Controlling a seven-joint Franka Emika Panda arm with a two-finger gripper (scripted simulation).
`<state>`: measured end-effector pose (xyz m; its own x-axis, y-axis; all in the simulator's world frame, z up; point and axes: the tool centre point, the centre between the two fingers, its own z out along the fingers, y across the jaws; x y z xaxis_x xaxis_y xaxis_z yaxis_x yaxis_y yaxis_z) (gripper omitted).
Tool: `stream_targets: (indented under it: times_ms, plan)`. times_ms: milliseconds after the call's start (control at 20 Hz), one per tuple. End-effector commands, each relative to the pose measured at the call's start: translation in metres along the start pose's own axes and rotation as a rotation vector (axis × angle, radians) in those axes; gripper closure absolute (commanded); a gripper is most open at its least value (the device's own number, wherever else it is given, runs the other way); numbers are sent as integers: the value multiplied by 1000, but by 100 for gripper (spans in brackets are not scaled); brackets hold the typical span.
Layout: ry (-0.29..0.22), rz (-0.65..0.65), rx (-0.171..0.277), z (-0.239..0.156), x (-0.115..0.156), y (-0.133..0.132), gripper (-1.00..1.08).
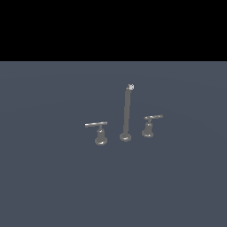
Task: Turn on the faucet by rotating a designated handle.
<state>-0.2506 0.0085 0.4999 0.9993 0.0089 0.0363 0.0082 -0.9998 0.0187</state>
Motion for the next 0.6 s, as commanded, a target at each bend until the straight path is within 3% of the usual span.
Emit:
stream_targets:
  times_ms: [0, 550]
  plan:
    - [0, 0, 0, 0, 0, 0, 108]
    - [7, -44, 17, -1, 9, -7, 108]
